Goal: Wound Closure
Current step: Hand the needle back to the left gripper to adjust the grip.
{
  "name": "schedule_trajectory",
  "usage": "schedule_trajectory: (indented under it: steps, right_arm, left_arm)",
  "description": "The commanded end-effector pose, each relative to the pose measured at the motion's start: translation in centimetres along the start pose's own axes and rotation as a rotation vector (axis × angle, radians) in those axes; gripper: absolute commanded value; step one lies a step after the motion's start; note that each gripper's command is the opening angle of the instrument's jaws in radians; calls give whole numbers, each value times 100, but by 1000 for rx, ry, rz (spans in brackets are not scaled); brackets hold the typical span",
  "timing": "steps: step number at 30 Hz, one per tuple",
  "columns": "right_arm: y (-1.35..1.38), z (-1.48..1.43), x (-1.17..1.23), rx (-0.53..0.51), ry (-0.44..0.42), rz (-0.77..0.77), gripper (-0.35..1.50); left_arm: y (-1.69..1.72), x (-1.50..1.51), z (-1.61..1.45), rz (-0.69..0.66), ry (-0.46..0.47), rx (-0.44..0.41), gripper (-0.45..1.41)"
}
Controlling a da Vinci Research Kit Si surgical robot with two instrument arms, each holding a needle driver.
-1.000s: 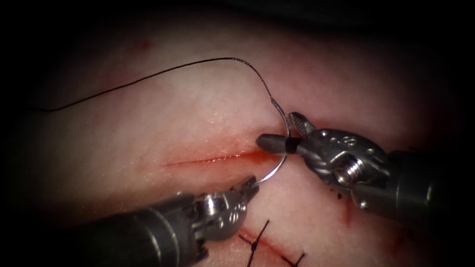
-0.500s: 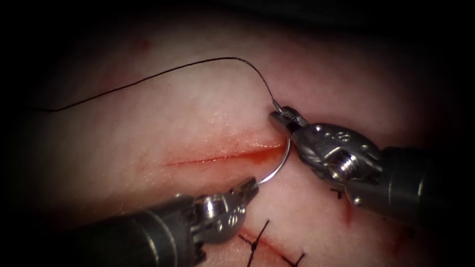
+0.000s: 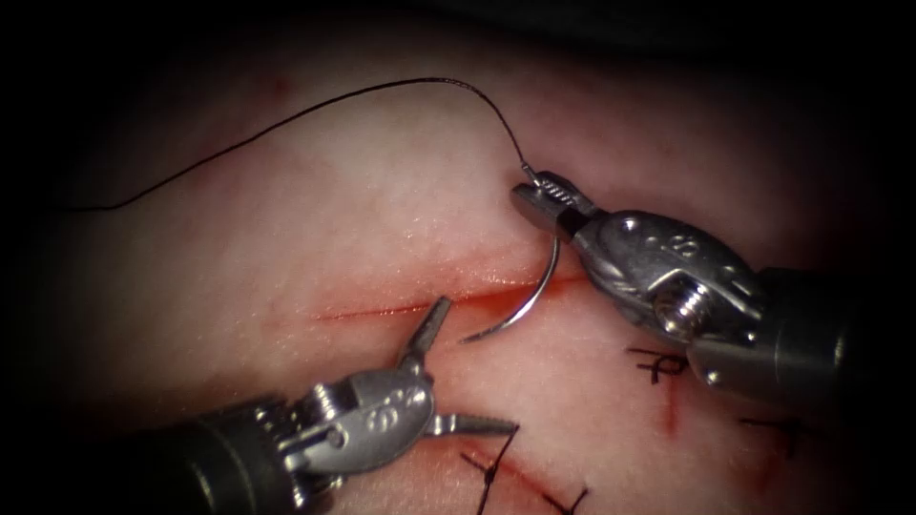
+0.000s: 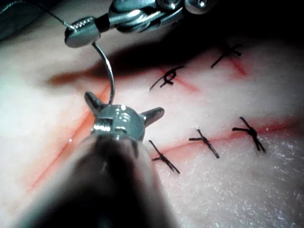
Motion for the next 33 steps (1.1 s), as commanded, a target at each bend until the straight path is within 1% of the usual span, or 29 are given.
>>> schedule_trajectory:
  steps: [1,3,4,5,6,7,8,9,10,11,14,16,17,21,25,27,30,33]
  right_arm:
    - [4,8,2,70,16,-43,-35]
    - [9,8,4,157,55,-64,-35]
    - [14,10,4,224,109,-76,-35]
    - [14,10,4,224,109,-76,-35]
    - [20,12,3,292,161,-86,-35]
    - [23,13,2,335,186,-92,-35]
    - [28,15,1,400,229,-103,-35]
    - [30,16,1,426,248,-93,-35]
    - [30,17,2,483,290,-88,-35]
    - [29,18,2,502,315,-87,-35]
    - [21,23,5,608,355,-90,-35]
    - [19,25,6,639,362,-92,-35]
    - [18,28,7,649,376,-119,-35]
    - [17,31,7,685,404,-165,-35]
    - [16,34,8,718,433,-212,-35]
    - [16,35,8,721,437,-217,-35]
    - [13,36,9,761,462,-246,-35]
    - [12,36,10,774,477,-268,-35]
  left_arm:
    - [-2,4,2,-30,38,-30,91]
    - [-5,8,-7,-58,81,-60,93]
    - [-8,12,-17,-92,123,-82,93]
    - [-8,12,-17,-92,123,-82,93]
    - [-13,15,-23,-114,161,-92,93]
    - [-16,16,-25,-122,174,-94,93]
    - [-23,18,-25,-145,196,-95,93]
    - [-27,18,-24,-152,205,-95,93]
    - [-34,15,-19,-177,215,-110,93]
    - [-38,13,-14,-193,223,-126,93]
    - [-54,2,6,-260,252,-160,93]
    - [-57,2,12,-284,259,-166,93]
    - [-56,3,17,-314,266,-182,93]
    - [-54,8,27,-363,296,-262,93]
    - [-48,10,35,-396,316,-321,93]
    - [-47,10,35,-394,319,-329,93]
    - [-49,7,37,-402,329,-356,93]
    - [-51,3,38,-407,314,-375,89]
